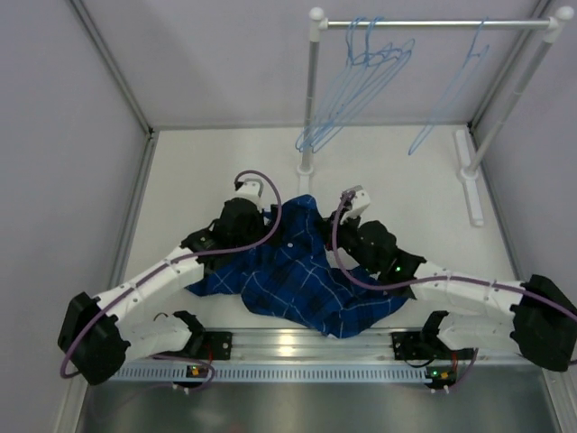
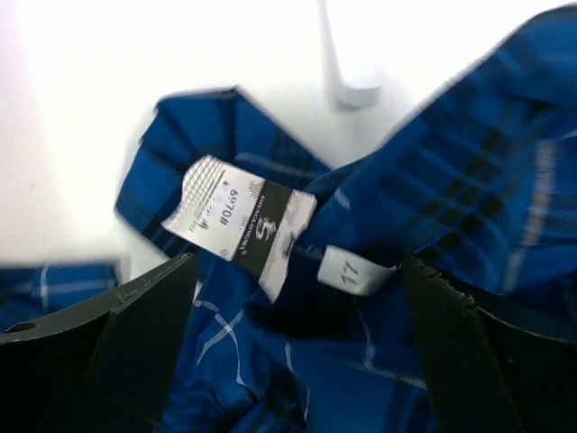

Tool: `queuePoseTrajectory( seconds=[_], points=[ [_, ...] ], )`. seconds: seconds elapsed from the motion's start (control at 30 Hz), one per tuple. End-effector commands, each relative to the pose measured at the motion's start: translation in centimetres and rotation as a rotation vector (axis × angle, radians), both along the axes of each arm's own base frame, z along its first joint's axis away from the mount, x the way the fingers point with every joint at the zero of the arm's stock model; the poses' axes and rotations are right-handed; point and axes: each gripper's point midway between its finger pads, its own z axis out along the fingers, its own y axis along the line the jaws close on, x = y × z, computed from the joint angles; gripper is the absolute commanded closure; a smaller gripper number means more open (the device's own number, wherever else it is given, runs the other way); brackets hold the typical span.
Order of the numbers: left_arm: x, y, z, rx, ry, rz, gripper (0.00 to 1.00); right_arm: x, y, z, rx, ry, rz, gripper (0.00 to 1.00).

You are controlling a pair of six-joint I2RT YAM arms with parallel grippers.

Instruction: Place the shirt on the hanger

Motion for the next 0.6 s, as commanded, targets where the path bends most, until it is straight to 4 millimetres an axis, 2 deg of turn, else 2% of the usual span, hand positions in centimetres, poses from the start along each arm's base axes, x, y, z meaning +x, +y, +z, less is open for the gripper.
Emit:
queuePoseTrajectory(
  seconds=[0.0,0.03,0.1,0.13,0.2,0.23,0.27,0.3,0.33,0.37,0.43,0.5,0.53,0.57],
  points=[
    [2.8,-4.1,5.1,-0.042,-0.140,-0.172,0.02,-0.9,-0.8,3.7,0.068,-0.096,0.008,1.00],
    [2.5,-5.7,4.6,-0.049,-0.113,-0.256,0.02,-1.3,-1.1,4.4,0.089,-0.110,0.015,1.00],
    [2.5,-7.6,6.0,-0.080,-0.132,-0.354,0.02,-1.7,-1.3,4.9,0.098,-0.117,0.029,1.00],
    [2.5,-8.4,5.5,-0.080,-0.116,-0.394,0.02,-2.0,-1.4,5.4,0.109,-0.125,0.043,1.00],
    [2.8,-8.9,5.5,-0.060,-0.128,-0.431,0.03,-2.5,-1.6,5.0,0.106,-0.124,0.057,1.00],
    [3.0,-9.3,5.4,-0.055,-0.130,-0.446,0.08,-2.6,-1.9,5.2,0.116,-0.129,0.052,1.00],
    [2.7,-9.8,5.5,-0.070,-0.129,-0.482,0.13,-2.8,-2.3,4.5,0.114,-0.116,0.045,1.00],
    [2.3,-10.2,5.7,-0.088,-0.129,-0.510,0.22,-2.8,-2.6,4.3,0.119,-0.112,0.033,1.00],
    [2.1,-10.8,5.8,-0.115,-0.140,-0.541,0.36,-2.9,-3.1,4.7,0.136,-0.121,0.020,1.00],
    [0.9,-11.8,6.0,-0.160,-0.129,-0.616,0.40,-3.1,-3.5,4.1,0.136,-0.112,0.013,1.00],
    [0.3,-12.5,5.7,-0.193,-0.104,-0.656,0.47,-3.4,-4.1,4.3,0.161,-0.118,0.004,1.00],
    [0.3,-12.5,5.3,-0.200,-0.093,-0.648,0.66,-3.6,-4.5,4.6,0.172,-0.127,0.001,1.00],
    [0.6,-12.5,4.8,-0.197,-0.079,-0.630,0.71,-3.8,-4.8,5.0,0.180,-0.143,0.002,1.00],
    [0.7,-12.4,4.3,-0.187,-0.073,-0.620,0.71,-3.9,-5.0,5.1,0.177,-0.151,0.006,1.00]
  ],
)
